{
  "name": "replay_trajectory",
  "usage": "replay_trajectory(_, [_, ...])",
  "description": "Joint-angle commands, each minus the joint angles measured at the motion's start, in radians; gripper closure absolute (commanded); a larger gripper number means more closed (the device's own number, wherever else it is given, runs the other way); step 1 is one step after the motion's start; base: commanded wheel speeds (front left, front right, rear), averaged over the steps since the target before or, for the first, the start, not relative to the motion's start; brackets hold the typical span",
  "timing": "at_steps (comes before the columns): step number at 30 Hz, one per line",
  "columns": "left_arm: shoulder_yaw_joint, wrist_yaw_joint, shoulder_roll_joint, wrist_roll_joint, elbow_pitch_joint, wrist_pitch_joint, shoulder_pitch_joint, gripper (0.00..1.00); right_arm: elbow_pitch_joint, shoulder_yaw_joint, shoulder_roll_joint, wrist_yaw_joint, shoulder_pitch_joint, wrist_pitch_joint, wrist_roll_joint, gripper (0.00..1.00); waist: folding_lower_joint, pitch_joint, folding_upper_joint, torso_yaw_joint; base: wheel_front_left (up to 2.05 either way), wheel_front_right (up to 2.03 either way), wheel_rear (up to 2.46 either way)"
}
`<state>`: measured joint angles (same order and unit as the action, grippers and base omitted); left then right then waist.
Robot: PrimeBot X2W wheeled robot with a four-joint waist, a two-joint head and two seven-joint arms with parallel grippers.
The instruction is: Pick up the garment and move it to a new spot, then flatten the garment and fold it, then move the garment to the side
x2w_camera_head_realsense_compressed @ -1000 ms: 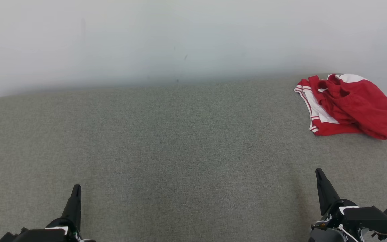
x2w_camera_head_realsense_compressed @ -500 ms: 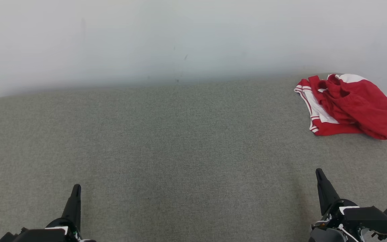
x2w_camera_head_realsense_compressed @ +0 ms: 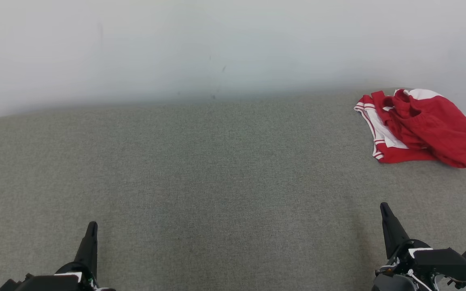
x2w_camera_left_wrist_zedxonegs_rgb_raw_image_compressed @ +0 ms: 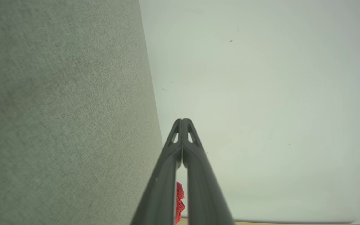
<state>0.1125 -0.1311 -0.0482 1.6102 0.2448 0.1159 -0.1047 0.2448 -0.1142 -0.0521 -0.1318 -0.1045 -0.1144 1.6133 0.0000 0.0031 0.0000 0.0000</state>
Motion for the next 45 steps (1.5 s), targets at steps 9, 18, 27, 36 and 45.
replay_trajectory(9, [0.004, -0.001, -0.004, 0.005, 0.002, 0.000, -0.010, 1.00, -0.001, -0.002, 0.002, 0.002, -0.008, -0.003, -0.001, 1.00, 0.0000, 0.000, 0.0000, 0.000, 0.00, 0.00, 0.00])
replay_trajectory(18, [0.003, -0.001, -0.004, 0.005, 0.001, 0.000, -0.010, 1.00, -0.001, -0.002, 0.002, 0.002, -0.008, -0.003, -0.001, 1.00, 0.0000, 0.000, 0.0000, 0.000, 0.00, 0.00, 0.00])
replay_trajectory(27, [0.004, -0.001, -0.004, 0.005, 0.001, 0.000, -0.010, 1.00, -0.001, -0.002, 0.002, 0.002, -0.008, -0.003, -0.001, 1.00, 0.0000, 0.000, 0.0000, 0.000, 0.00, 0.00, 0.00])
replay_trajectory(36, [0.003, -0.001, -0.004, 0.005, 0.001, 0.000, -0.010, 1.00, -0.001, -0.002, 0.002, 0.002, -0.008, -0.003, -0.002, 1.00, 0.0000, 0.000, 0.0000, 0.000, 0.00, 0.00, 0.00])
replay_trajectory(45, [0.004, -0.001, -0.004, 0.005, 0.001, 0.000, -0.010, 1.00, -0.001, -0.002, 0.003, 0.002, -0.008, -0.003, -0.002, 1.00, 0.0000, 0.000, 0.0000, 0.000, 0.00, 0.00, 0.00])
